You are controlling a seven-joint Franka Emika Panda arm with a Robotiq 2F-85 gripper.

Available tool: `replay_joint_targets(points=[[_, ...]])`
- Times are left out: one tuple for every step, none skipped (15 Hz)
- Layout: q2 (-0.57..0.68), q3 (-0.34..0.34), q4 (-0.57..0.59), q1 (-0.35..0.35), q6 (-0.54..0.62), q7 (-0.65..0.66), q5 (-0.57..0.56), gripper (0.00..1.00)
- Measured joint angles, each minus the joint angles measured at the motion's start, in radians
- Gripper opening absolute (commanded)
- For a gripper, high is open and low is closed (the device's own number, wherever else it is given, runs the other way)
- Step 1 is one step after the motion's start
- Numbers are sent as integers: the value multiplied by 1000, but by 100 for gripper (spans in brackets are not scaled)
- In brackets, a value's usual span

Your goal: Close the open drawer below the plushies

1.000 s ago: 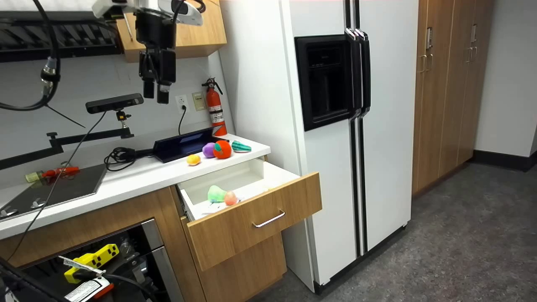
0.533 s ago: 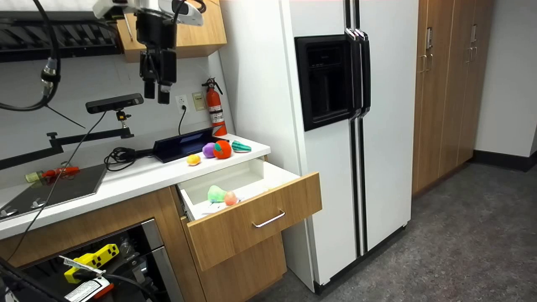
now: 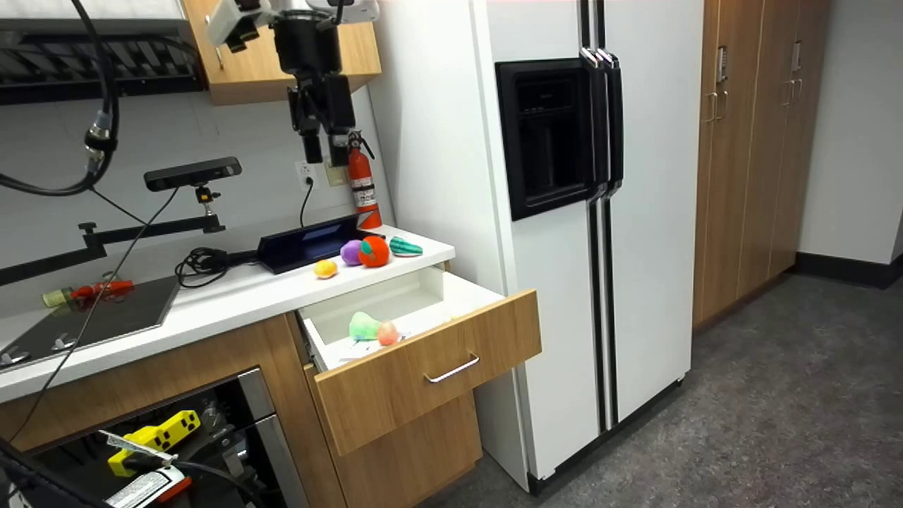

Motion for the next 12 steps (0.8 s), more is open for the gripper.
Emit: replay_joint_targets(points=[[11,-1,5,-7,26,8,-12,100],[21,-1,11,-13,42,12,-19,100],[29,-2,16,-16,49,13,-20,100],[34,-2,20,-17,51,14,-20,100],[37,-1,22,-17,51,15,-20,100],[37,-1,23,-17,51,15,-20,100],[38,-1,22,-17,51,15,-20,100],[39,-2,22,-17,52,15,-20,100],[45,-2,22,-17,53,15,-20,100],[55,-5,23,-17,66,15,-20,100],[70,-10,25,-18,92,15,-20,100],[90,-16,27,-20,125,15,-20,100]])
